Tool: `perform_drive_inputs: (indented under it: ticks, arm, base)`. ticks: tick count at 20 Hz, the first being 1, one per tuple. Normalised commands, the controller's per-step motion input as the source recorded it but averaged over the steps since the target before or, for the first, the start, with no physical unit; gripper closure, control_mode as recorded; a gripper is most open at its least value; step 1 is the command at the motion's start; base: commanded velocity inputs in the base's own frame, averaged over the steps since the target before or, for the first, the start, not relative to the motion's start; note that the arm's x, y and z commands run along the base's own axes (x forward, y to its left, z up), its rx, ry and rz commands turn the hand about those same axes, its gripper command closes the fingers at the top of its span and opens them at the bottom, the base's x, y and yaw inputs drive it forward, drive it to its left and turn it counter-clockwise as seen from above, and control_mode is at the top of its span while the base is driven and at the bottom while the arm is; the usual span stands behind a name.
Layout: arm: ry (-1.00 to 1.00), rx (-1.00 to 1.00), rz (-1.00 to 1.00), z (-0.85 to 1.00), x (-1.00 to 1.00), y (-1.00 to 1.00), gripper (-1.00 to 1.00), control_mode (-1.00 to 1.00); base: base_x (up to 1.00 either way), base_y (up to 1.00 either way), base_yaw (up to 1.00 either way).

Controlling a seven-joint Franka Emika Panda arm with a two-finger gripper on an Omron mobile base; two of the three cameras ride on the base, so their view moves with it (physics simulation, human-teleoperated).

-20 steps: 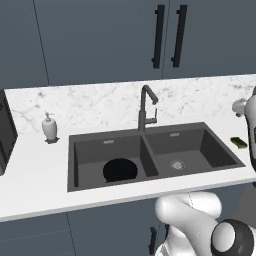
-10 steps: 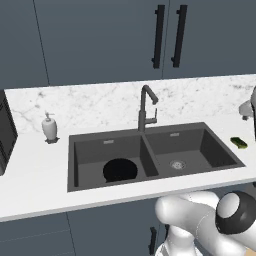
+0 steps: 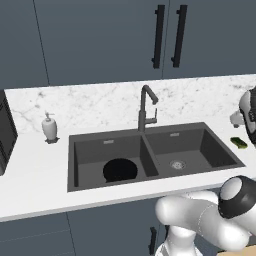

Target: Pick the pan and sponge and place them into the sink. Then turn on the water.

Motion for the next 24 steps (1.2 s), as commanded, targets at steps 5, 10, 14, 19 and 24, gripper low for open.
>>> perform_drive_inputs:
  ticks: [5, 10, 14, 19, 24]
  arm:
    - [0.11, -0.07, 0.02, -0.32, 0.39, -0.33, -1.0, -1.0]
    - [0.02, -0.02, 0.0, -0.29, 0.32, -0.44, -1.0, -1.0]
    - [0.02, 0.0, 0.01, -0.28, 0.32, -0.47, -1.0, -1.0]
    - [0.1, 0.0, 0.05, -0.28, 0.38, -0.26, -1.0, -1.0]
    - [0.09, -0.01, 0.06, -0.31, 0.36, -0.29, -1.0, -1.0]
  base:
    - [0.0, 0.0, 0.0]
    - [0.0, 0.0, 0.0]
    - [0.0, 0.0, 0.0]
    - [0.0, 0.0, 0.0]
    - [0.0, 0.0, 0.0]
